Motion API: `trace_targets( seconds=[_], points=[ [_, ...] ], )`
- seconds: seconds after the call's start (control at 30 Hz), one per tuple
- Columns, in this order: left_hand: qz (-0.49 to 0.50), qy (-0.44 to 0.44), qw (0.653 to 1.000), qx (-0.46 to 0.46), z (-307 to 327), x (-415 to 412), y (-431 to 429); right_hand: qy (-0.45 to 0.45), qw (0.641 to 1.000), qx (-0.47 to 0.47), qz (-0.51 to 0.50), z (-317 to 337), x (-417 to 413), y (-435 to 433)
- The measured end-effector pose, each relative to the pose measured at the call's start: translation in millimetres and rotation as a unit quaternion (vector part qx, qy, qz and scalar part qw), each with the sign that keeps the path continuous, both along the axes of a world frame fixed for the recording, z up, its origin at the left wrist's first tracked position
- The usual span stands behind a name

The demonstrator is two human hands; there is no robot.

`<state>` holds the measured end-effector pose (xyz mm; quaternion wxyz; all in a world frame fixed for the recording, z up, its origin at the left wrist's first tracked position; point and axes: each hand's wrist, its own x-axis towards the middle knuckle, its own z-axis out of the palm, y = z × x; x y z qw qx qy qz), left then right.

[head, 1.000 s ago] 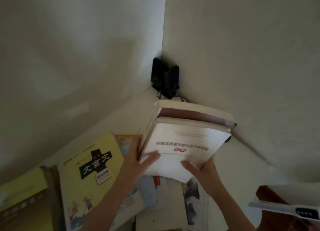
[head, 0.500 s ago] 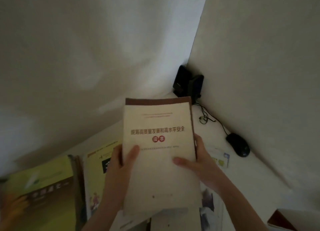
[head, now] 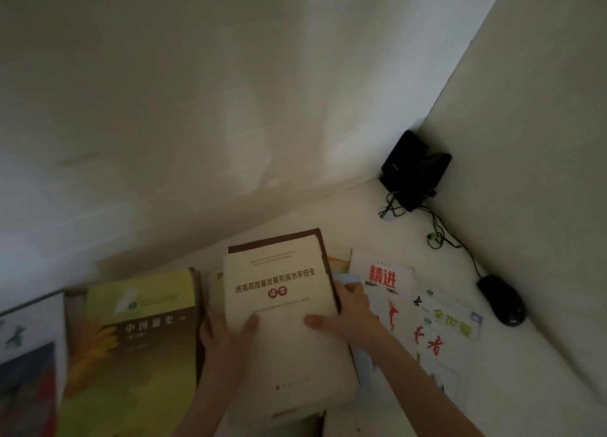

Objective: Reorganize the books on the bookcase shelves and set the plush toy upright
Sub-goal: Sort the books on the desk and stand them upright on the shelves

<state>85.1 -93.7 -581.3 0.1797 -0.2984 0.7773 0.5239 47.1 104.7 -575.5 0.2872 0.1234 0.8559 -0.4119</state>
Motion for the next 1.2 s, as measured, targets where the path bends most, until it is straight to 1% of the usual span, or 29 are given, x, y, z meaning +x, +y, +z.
trace_targets(
  seconds=[0.1, 0.23, 0.3, 0.4, 0.47, 0.53, 0.6, 0.73, 0.8, 0.9, 1.0, 1.1, 1.13, 1.2],
  points=[
    [0.035, -0.013, 0.999, 0.022, -3, -4, -6, 0.006, 0.998, -0.055, -0.02, 3, 2, -4],
    [0.046, -0.034, 0.998, 0.006, -3, -2, -6, 0.023, 0.997, -0.074, -0.022, 2, 9, -6],
    [0.058, -0.03, 0.998, 0.006, -4, -5, -8, 0.024, 0.998, -0.054, 0.004, 3, 12, -12],
    [0.103, -0.032, 0.994, 0.034, -3, -10, -13, 0.02, 0.997, 0.012, 0.07, 1, 16, -21],
    [0.115, -0.022, 0.992, 0.043, -3, -11, -16, 0.014, 0.997, 0.016, 0.07, 1, 17, -23],
    [0.112, -0.011, 0.993, 0.04, -4, -10, -16, 0.006, 0.999, 0.002, 0.052, 0, 16, -22],
    [0.098, -0.004, 0.995, 0.019, -21, -6, -19, -0.011, 0.999, -0.006, 0.031, -2, 15, -19],
    [0.077, 0.028, 0.997, -0.004, 9, -4, -4, -0.041, 0.998, -0.043, -0.033, -1, 15, -7],
    [0.055, 0.057, 0.997, -0.01, 3, -7, -1, -0.053, 0.994, -0.078, -0.058, 0, 17, 3],
    [0.041, 0.078, 0.996, 0.025, 2, -21, 1, -0.063, 0.985, -0.121, -0.109, -2, 24, 14],
    [0.016, 0.051, 0.996, 0.071, -2, -30, 0, -0.05, 0.981, -0.137, -0.132, -2, 29, 14],
    [0.036, 0.089, 0.992, 0.084, -5, -26, 1, -0.023, 0.981, -0.129, -0.142, 1, 31, 8],
    [0.04, 0.091, 0.991, 0.087, -2, -23, 1, -0.023, 0.978, -0.14, -0.15, 2, 31, 8],
    [0.048, 0.107, 0.986, 0.122, 11, -17, -1, -0.024, 0.969, -0.176, -0.171, 4, 32, 8]
  ],
)
